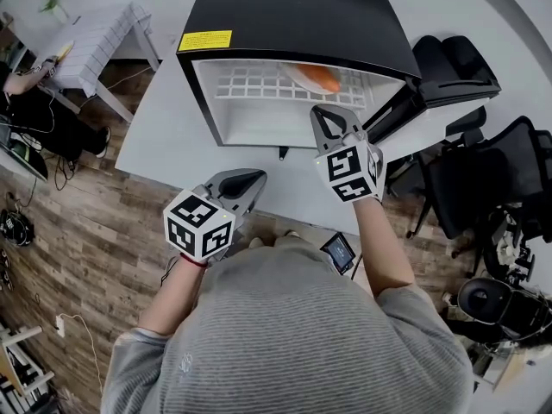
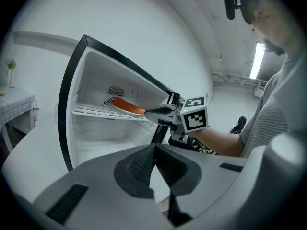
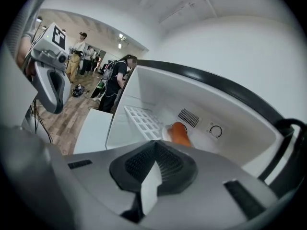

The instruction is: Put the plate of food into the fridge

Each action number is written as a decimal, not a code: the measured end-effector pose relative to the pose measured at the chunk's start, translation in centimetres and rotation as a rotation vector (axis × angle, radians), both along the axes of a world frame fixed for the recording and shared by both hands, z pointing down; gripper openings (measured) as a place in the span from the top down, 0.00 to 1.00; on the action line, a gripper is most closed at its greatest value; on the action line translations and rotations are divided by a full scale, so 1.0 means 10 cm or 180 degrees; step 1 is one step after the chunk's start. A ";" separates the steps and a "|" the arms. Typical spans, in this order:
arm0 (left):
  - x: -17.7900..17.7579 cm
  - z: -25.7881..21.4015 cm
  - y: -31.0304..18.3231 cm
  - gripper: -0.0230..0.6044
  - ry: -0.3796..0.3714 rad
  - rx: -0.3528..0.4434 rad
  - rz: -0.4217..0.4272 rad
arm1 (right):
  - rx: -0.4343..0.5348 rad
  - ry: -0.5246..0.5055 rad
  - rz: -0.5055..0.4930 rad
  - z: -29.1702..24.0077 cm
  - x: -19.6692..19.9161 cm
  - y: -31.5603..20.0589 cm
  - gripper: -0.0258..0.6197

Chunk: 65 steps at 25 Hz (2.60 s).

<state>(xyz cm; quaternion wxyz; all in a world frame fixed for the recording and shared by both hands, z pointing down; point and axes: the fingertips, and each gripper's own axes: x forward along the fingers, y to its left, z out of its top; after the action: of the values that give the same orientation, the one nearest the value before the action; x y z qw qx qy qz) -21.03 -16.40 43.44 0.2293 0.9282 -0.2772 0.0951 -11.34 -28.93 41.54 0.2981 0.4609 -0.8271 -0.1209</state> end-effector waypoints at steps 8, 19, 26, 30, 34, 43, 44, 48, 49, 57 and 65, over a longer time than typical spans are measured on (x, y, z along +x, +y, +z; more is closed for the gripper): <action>0.16 -0.05 0.08 0.95 0.0049 0.0061 0.0084 | -0.0275 -0.1093 -0.0093 -0.16 -0.06 0.31 0.94; 0.31 -0.12 0.19 0.95 0.0132 0.0148 0.0233 | -0.0416 -0.2072 -0.0239 -0.35 -0.13 0.88 0.94; 0.34 -0.19 0.26 0.95 0.0211 0.0249 0.0303 | -0.0478 -0.2288 -0.0277 -0.32 -0.17 1.23 0.94; 0.33 -0.22 0.29 0.95 0.0265 0.0273 0.0296 | -0.0408 -0.2267 -0.0320 -0.35 -0.16 1.40 0.94; 0.35 -0.17 0.36 0.95 0.0196 0.0305 0.0330 | -0.0381 -0.2312 -0.0350 -0.36 -0.15 1.52 0.94; 0.44 -0.18 0.53 0.95 0.0189 0.0335 0.0422 | -0.0355 -0.2393 -0.0417 -0.45 -0.16 1.80 0.94; 0.44 -0.18 0.54 0.95 0.0188 0.0338 0.0418 | -0.0370 -0.2421 -0.0429 -0.45 -0.16 1.83 0.94; 0.44 -0.17 0.61 0.95 0.0191 0.0330 0.0411 | -0.0427 -0.2468 -0.0477 -0.43 -0.22 1.95 0.94; 0.43 -0.17 0.63 0.95 0.0193 0.0331 0.0407 | -0.0430 -0.2471 -0.0490 -0.43 -0.24 1.97 0.94; 0.35 -0.17 0.69 0.95 0.0190 0.0344 0.0334 | -0.0357 -0.2483 -0.0534 -0.45 -0.28 2.01 0.94; 0.30 -0.19 0.69 0.95 0.0180 0.0354 0.0322 | -0.0304 -0.2480 -0.0560 -0.51 -0.33 1.98 0.94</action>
<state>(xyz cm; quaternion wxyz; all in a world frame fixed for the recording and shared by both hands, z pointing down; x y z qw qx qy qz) -18.07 -9.53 41.50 0.1801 0.9546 -0.2282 0.0648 -14.61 -9.15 36.48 -0.0283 0.3853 -0.9192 0.0765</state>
